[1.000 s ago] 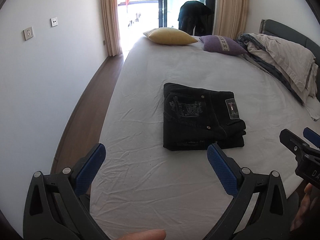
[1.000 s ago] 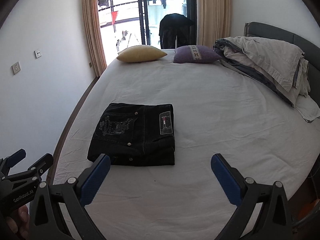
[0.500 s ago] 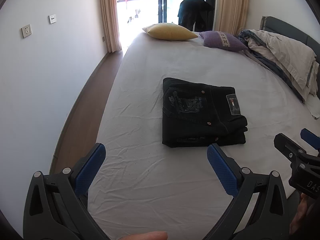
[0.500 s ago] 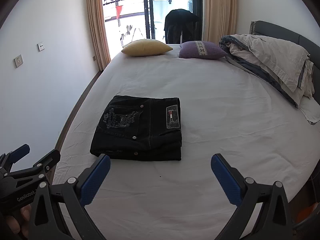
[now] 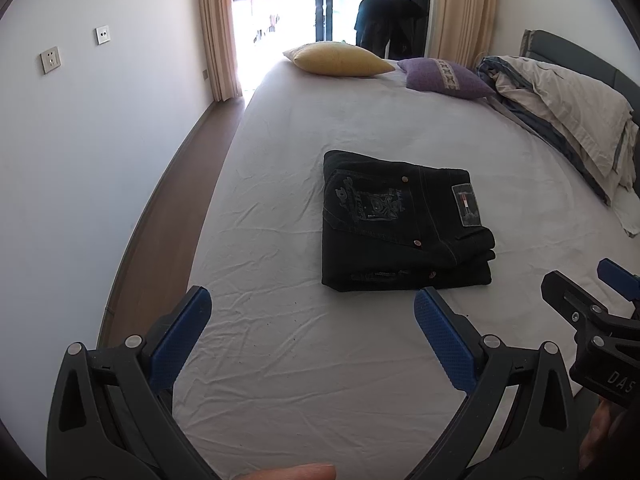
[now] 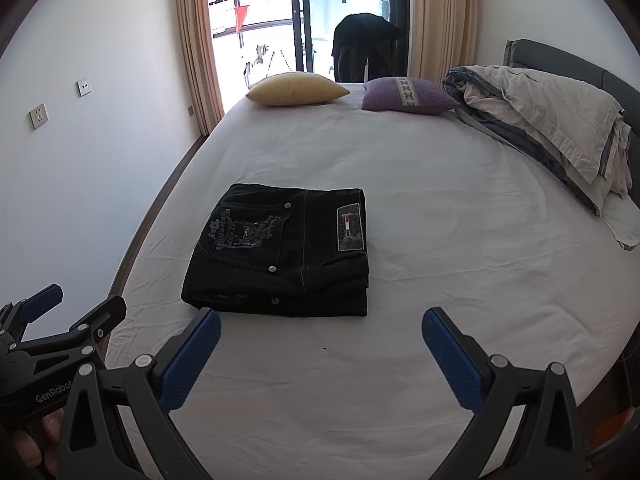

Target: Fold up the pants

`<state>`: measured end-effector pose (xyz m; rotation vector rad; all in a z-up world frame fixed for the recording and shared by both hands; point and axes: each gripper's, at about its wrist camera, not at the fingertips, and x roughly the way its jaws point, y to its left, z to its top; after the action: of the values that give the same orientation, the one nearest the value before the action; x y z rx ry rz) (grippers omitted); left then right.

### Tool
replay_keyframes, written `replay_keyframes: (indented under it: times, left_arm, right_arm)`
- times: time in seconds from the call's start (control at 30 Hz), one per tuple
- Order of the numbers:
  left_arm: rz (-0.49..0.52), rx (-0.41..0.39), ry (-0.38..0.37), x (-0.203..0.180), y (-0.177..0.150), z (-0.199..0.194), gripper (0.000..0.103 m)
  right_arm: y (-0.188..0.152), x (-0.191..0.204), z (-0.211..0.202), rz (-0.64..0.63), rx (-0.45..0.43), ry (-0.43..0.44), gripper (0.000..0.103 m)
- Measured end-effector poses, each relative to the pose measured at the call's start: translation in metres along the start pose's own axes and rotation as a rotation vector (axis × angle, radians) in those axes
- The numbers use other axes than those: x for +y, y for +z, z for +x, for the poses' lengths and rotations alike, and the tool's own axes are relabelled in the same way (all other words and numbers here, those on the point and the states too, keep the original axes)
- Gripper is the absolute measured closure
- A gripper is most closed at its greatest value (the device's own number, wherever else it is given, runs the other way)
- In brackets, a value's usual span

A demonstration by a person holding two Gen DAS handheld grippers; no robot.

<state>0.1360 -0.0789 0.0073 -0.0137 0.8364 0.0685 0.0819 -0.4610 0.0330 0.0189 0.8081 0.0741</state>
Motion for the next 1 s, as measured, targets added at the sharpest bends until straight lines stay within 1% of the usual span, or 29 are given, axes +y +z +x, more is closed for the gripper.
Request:
replay_keyframes:
  times: [1.0]
  left_arm:
    - [-0.003,0.021,-0.007,-0.0015,-0.0075,0.0051,0.0]
  right_arm:
    - [-0.0075,0.0037,0.0049,0.008,0.02,0.013,0.0]
